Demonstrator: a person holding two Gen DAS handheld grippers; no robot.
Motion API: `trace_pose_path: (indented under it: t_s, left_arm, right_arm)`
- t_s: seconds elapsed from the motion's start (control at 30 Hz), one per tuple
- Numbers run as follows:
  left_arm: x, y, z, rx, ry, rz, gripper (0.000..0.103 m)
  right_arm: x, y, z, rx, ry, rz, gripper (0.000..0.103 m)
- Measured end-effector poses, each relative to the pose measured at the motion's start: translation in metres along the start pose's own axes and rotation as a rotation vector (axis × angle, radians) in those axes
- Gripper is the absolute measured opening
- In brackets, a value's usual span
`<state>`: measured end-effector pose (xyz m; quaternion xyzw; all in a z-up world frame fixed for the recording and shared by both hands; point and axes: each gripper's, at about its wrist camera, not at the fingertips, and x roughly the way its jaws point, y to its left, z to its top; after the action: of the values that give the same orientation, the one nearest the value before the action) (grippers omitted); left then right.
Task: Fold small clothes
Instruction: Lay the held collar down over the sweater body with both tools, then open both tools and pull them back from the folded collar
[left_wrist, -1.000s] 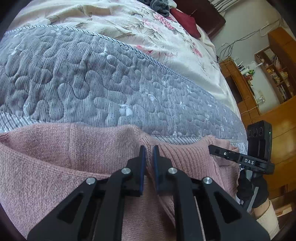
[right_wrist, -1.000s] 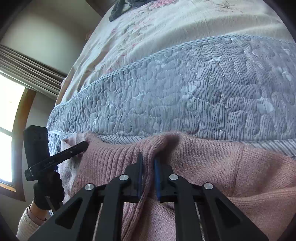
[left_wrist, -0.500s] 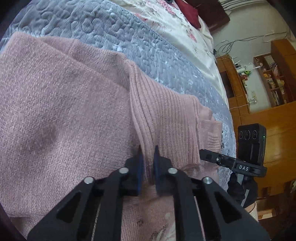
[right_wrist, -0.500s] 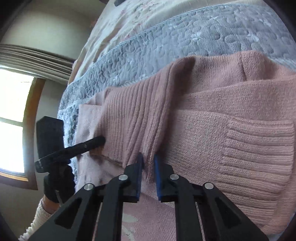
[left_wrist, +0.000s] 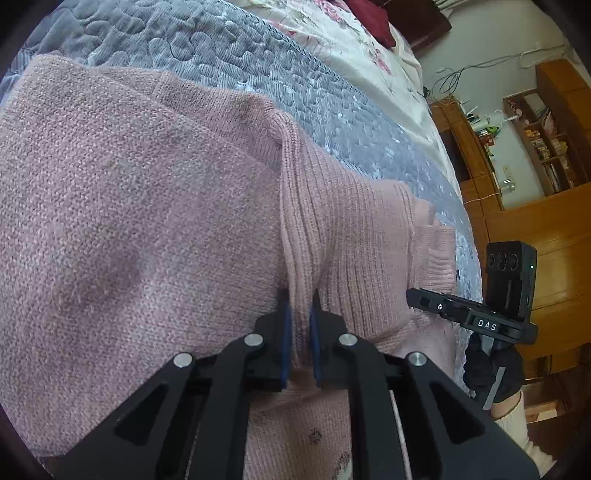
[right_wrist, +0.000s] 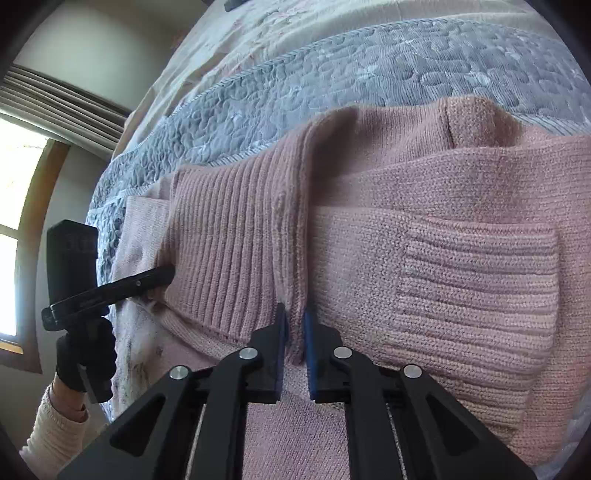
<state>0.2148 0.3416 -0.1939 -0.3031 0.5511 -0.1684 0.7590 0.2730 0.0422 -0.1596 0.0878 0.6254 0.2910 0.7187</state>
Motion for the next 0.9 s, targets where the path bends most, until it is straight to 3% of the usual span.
trace_pose_path:
  t_s: [0.1, 0.17, 0.27, 0.37, 0.53, 0.6, 0.73, 0.9]
  left_arm:
    - [-0.009, -0.008, -0.009, -0.017, -0.028, 0.038, 0.014]
    - [-0.026, -0.020, -0.024, -0.024, -0.075, 0.083, 0.035]
    - [-0.066, -0.041, -0.062, 0.034, -0.161, 0.153, 0.045]
    - [-0.105, -0.052, -0.115, 0.078, -0.195, 0.245, 0.053]
    - [-0.158, -0.044, -0.220, 0.105, -0.179, 0.419, 0.056]
    - [-0.176, -0.042, -0.257, 0.097, -0.174, 0.468, 0.057]
    - [-0.209, -0.036, -0.310, 0.056, -0.199, 0.477, 0.059]
    - [-0.232, -0.036, -0.348, 0.047, -0.227, 0.485, 0.064]
  right_arm:
    - [-0.014, 0.003, -0.003, 0.028, -0.032, 0.018, 0.019]
    - [-0.039, 0.008, -0.015, 0.027, -0.098, 0.040, 0.021]
    - [-0.089, 0.022, -0.064, -0.023, -0.208, -0.004, 0.037]
    - [-0.127, 0.030, -0.132, -0.058, -0.260, -0.073, 0.041]
    - [-0.164, 0.030, -0.245, -0.040, -0.269, -0.199, 0.044]
    - [-0.173, 0.028, -0.282, -0.007, -0.261, -0.186, 0.046]
    - [-0.186, 0.030, -0.339, 0.024, -0.261, -0.195, 0.046]
    - [-0.190, 0.022, -0.382, 0.072, -0.241, -0.173, 0.048]
